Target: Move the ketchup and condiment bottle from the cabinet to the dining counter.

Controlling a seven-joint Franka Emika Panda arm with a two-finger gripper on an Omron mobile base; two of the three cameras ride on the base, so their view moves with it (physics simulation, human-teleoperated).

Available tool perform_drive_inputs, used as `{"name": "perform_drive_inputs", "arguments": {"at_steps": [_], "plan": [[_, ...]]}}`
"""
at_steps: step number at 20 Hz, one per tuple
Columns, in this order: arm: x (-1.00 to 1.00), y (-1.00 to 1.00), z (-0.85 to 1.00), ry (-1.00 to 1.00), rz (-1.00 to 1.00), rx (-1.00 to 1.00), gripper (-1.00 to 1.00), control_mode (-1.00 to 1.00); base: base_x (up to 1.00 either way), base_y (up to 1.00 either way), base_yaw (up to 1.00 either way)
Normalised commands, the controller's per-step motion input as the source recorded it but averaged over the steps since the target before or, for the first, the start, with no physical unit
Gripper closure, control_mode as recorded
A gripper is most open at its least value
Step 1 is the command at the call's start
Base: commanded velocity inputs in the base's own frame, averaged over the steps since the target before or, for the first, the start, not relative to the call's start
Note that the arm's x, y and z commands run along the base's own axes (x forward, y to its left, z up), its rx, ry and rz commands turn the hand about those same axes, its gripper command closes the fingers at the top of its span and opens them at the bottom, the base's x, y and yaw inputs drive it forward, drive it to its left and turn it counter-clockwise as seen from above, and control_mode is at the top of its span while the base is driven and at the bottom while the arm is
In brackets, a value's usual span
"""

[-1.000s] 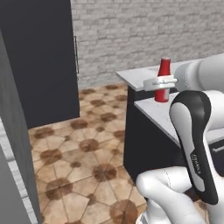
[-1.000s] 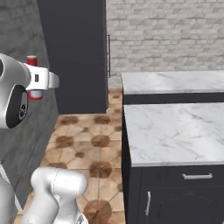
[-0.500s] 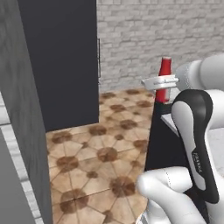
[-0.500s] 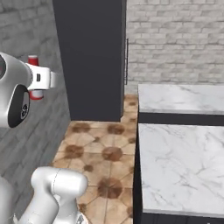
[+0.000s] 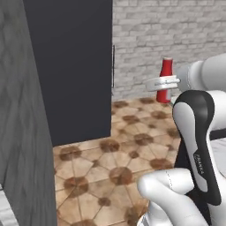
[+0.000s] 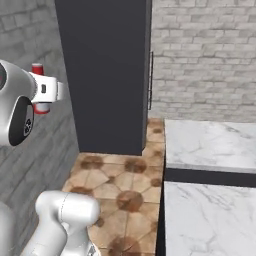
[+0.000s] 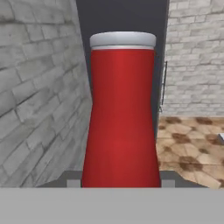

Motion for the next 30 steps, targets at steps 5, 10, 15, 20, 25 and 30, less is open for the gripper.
{"name": "perform_drive_inputs", "arguments": {"at_steps": [5,10,15,20,25,30], "plan": [[0.0,0.0,0.0,0.0,0.0,0.0,1.0,1.0,0.94,0.17,0.0],[0.0,0.0,0.0,0.0,0.0,0.0,1.0,1.0,0.84,0.2,-0.05],[0.0,0.0,0.0,0.0,0.0,0.0,1.0,1.0,0.76,0.24,-0.15],[0.0,0.0,0.0,0.0,0.0,0.0,1.0,1.0,0.65,0.24,-0.3],[0.0,0.0,0.0,0.0,0.0,0.0,1.0,1.0,0.46,0.27,-0.54],[0.0,0.0,0.0,0.0,0.0,0.0,1.0,1.0,0.49,0.32,-0.52]]}}
